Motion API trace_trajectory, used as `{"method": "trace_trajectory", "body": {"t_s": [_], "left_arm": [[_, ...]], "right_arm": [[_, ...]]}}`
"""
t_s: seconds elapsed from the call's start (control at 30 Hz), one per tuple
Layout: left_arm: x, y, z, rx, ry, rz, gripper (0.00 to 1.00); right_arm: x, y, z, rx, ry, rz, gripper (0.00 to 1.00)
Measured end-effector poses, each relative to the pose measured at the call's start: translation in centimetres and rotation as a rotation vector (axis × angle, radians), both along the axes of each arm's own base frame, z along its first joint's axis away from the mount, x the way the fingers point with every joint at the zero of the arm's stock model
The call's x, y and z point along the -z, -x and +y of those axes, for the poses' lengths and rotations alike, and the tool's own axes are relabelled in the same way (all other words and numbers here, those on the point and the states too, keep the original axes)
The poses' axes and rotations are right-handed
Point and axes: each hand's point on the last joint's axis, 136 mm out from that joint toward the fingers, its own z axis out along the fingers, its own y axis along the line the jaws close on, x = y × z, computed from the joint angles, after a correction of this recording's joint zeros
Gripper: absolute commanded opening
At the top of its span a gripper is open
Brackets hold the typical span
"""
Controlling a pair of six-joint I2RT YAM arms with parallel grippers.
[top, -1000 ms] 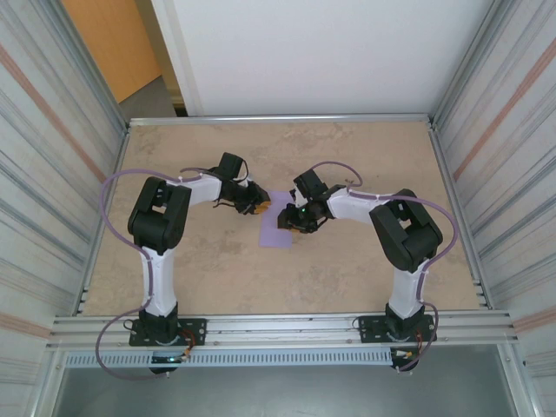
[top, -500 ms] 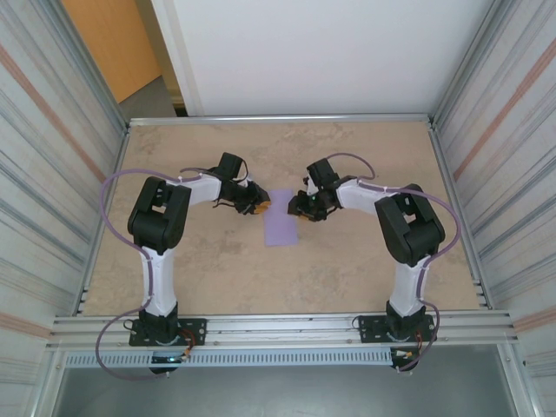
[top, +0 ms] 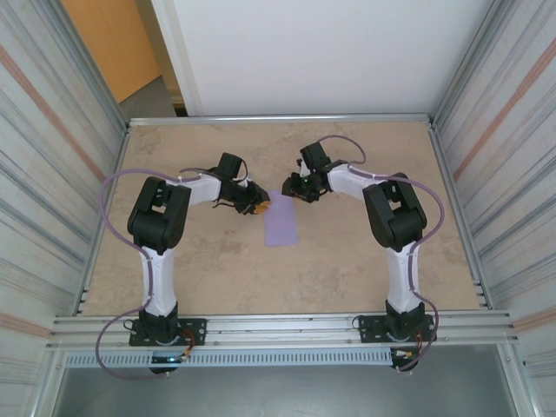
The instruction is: Fold a paper plane with a square sheet of paper (pick it up from the middle)
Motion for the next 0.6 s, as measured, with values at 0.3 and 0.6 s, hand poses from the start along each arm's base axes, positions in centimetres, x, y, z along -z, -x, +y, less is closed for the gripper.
{"method": "trace_trajectory", "body": {"t_s": [0.3, 0.6], "left_arm": [[0.0, 0.0, 0.0, 0.0, 0.003, -0.003, 0.22], [0.0, 0.0, 0.0, 0.0, 0.003, -0.003, 0.22]], "right_arm": [[0.3, -1.4, -0.2, -0.003, 0.012, -0.022, 0.38], [0.6, -0.7, 0.5, -0.057, -0.026, 0.002, 0.37]]}}
